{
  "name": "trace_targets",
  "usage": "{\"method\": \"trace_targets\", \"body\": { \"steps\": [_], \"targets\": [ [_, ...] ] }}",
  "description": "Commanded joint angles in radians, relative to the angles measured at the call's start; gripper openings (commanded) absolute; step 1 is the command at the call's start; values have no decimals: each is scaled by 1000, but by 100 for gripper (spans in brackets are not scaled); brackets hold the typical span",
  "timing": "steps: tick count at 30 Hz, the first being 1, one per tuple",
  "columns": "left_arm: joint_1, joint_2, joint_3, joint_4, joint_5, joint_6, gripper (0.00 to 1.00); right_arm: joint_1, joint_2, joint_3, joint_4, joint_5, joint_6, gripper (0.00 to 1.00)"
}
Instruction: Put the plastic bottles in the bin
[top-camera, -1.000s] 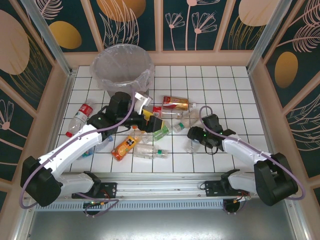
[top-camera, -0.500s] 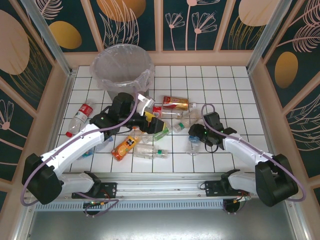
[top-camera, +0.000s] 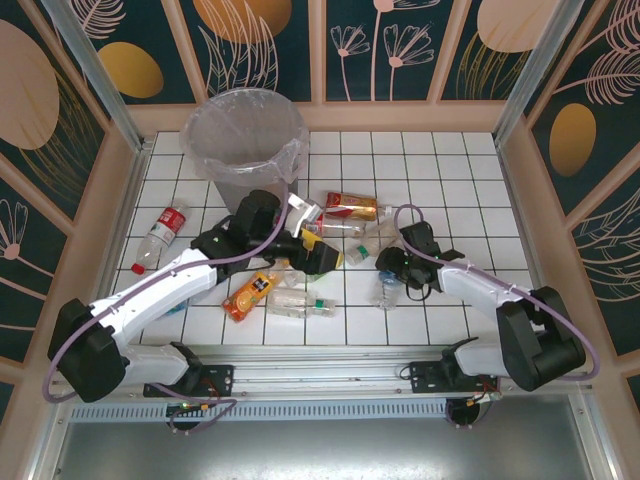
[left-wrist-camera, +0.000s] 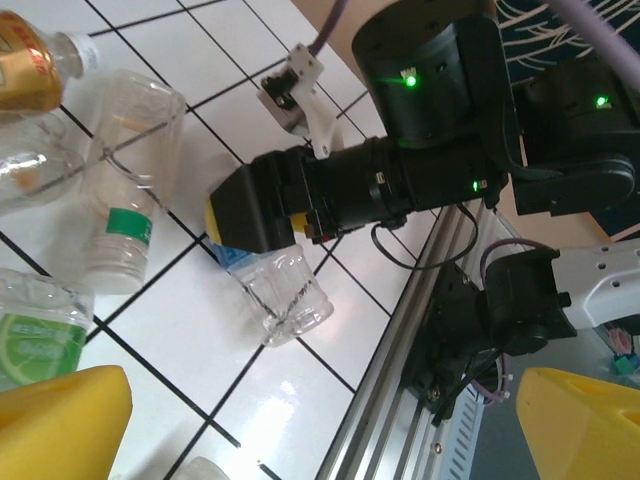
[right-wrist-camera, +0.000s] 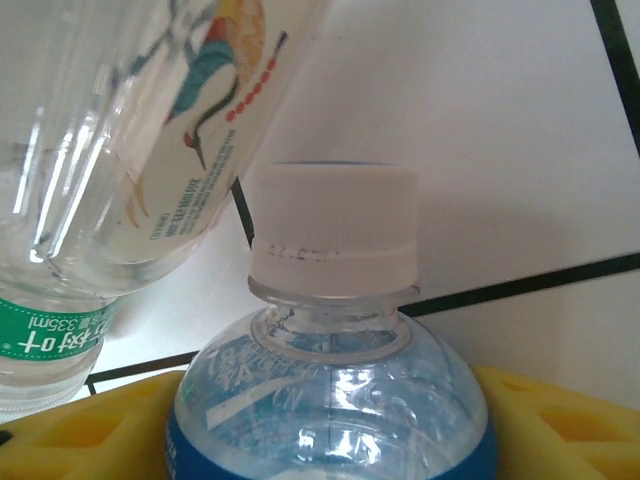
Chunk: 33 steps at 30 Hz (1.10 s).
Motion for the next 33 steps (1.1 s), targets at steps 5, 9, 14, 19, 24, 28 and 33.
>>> {"method": "trace_targets", "body": {
  "steps": [5,9,14,19,24,28,33],
  "targets": [
    [-34,17,-50,109,-22,-73,98,-7,-148,20,-11,55,-69,62],
    [-65,33,-68,193,-47,-123,97,-6,-259,27,-20,47,-107,62],
    [-116,96,-58,283,-100,-165,97,-5,-371,58,0,-14,-147,62],
    [-161,168,-40,354,-147,-184,96,-4,-420,111,27,-121,-172,61],
    [-178,203,-41,446,-164,-210,95,4,-443,143,69,-216,-160,61],
    [-178,211,-42,517,-131,-234,95,16,-458,144,104,-253,-149,62],
    [-180,224,-38,560,-81,-247,96,28,-463,142,130,-271,-135,61]
  ]
}}
